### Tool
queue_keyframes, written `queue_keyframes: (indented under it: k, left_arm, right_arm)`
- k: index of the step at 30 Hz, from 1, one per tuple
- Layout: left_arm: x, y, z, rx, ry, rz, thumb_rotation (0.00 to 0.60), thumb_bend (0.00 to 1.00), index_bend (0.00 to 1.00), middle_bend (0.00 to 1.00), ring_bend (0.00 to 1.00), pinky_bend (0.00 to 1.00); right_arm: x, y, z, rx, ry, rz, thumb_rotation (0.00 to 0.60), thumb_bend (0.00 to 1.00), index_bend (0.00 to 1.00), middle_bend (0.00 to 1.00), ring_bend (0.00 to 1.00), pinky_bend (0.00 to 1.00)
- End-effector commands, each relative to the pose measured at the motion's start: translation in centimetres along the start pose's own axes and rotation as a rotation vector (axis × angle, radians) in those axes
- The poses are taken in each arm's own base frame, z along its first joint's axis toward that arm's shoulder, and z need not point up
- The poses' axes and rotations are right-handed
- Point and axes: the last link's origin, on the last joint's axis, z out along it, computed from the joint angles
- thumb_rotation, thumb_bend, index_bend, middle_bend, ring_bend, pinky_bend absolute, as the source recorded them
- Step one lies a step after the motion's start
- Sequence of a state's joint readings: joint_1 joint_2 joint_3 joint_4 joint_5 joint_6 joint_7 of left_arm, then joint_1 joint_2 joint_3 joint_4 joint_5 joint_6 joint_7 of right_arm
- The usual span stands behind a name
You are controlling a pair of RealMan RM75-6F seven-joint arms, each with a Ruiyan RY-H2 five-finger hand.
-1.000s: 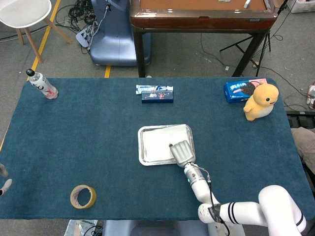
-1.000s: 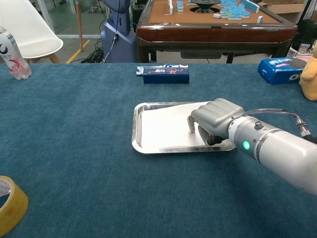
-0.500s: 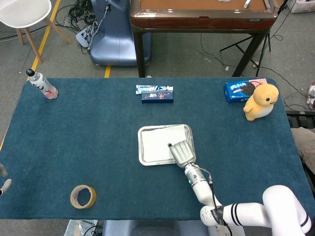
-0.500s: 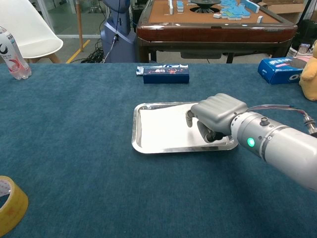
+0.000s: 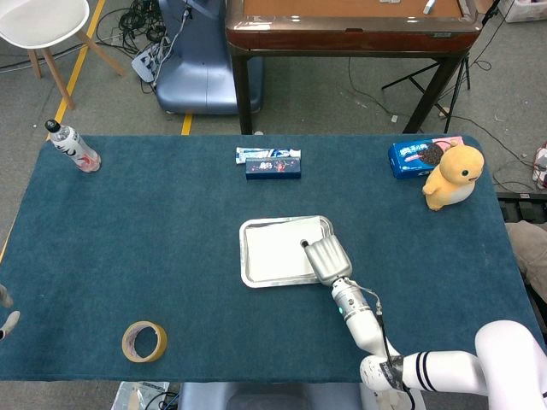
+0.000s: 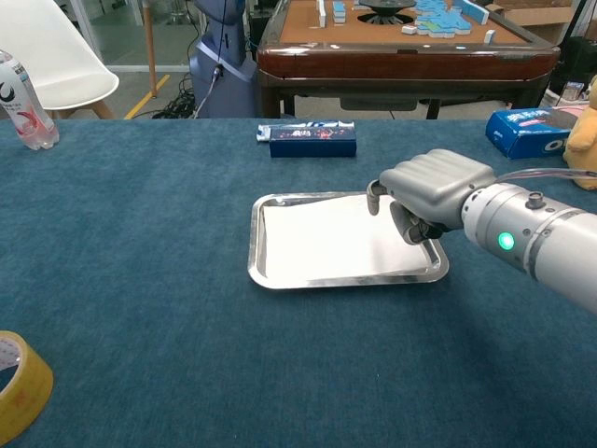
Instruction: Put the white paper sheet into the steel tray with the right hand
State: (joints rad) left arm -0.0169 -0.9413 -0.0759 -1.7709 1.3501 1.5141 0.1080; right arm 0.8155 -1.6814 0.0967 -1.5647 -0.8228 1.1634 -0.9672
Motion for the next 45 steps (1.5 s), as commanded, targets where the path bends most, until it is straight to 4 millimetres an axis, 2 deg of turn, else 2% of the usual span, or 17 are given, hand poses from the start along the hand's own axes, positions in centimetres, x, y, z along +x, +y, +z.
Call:
queue_keyframes:
  k: [1,8,12,15,17,21,23,24,25,27,30,34,40,45]
  left_arm:
    - [0.0,0.0,0.0,0.000,-0.001,0.001,0.600,0.26,0.58,0.42,0.30,0.46]
    - [0.0,0.0,0.0,0.001,0.001,0.002,0.600,0.26,0.58,0.42,0.30,0.46]
    - [-0.1,0.1,0.1,0.001,-0.001,0.004,0.600,0.26,0.58,0.42,0.30,0.46]
    - [-0.3,0.1,0.1,-0.001,-0.004,0.008,0.600,0.26,0.58,0.42,0.30,0.46]
    - [-0.4,0.2,0.1,-0.002,-0.006,0.009,0.600,0.26,0.58,0.42,0.30,0.46]
    - [-0.7,0.4,0.1,-0.007,-0.006,0.011,0.600,0.26,0.57,0.42,0.31,0.46]
    - [-0.8,0.5,0.2,-0.009,0.001,0.006,0.600,0.26,0.55,0.42,0.31,0.46]
    - [-0.8,0.6,0.2,-0.010,0.006,0.002,0.600,0.26,0.53,0.42,0.31,0.47]
    - [-0.9,0.7,0.3,-0.011,0.011,-0.003,0.600,0.26,0.52,0.42,0.31,0.47]
    - [-1.0,0.8,0.3,-0.013,0.021,-0.009,0.600,0.26,0.48,0.42,0.31,0.47]
    - [-1.3,1.0,0.4,-0.023,0.029,-0.014,0.600,0.26,0.46,0.42,0.31,0.47]
    - [-1.7,1.4,0.5,-0.044,0.040,-0.024,0.600,0.26,0.46,0.42,0.31,0.47]
    - [-2.4,1.8,0.5,-0.083,0.064,-0.037,0.600,0.26,0.46,0.42,0.31,0.47]
    - [-2.7,1.8,0.6,-0.079,0.060,-0.028,0.600,0.26,0.46,0.42,0.31,0.47]
  right_arm:
    - [0.0,0.7,0.0,-0.019,0.009,-0.011,0.600,0.86,0.30,1.00,1.00,1.00]
    - [0.2,2.6,-0.6,-0.055,0.043,-0.026,0.600,0.84,0.30,1.00,1.00,1.00]
    - [0.7,4.4,-1.9,-0.077,0.079,-0.024,0.600,0.67,0.35,1.00,1.00,1.00]
    - [1.1,5.8,-3.4,-0.090,0.095,-0.017,0.600,0.50,0.36,0.94,0.98,1.00]
    - [1.3,6.7,-4.4,-0.094,0.093,-0.013,0.600,0.40,0.36,0.86,0.94,1.00]
    - [1.6,8.8,-6.9,-0.124,0.093,-0.027,0.600,0.18,0.36,0.67,0.71,0.98]
    - [1.5,9.7,-8.0,-0.147,0.101,-0.050,0.600,0.11,0.36,0.60,0.60,0.89]
    - [1.4,10.2,-8.8,-0.162,0.098,-0.058,0.600,0.09,0.36,0.56,0.54,0.81]
    - [1.3,10.6,-9.5,-0.174,0.093,-0.056,0.600,0.08,0.36,0.52,0.49,0.71]
    - [1.2,11.3,-10.8,-0.201,0.092,-0.045,0.600,0.08,0.36,0.48,0.44,0.60]
    - [1.0,12.6,-13.0,-0.256,0.114,-0.044,0.600,0.08,0.36,0.46,0.43,0.53]
    - [0.5,13.7,-15.4,-0.321,0.128,-0.070,0.600,0.08,0.36,0.46,0.43,0.52]
    - [-0.4,15.0,-19.0,-0.372,0.127,0.032,0.600,0.08,0.36,0.46,0.43,0.52]
    - [-0.9,15.8,-20.9,-0.381,0.162,0.085,0.600,0.08,0.36,0.46,0.43,0.52]
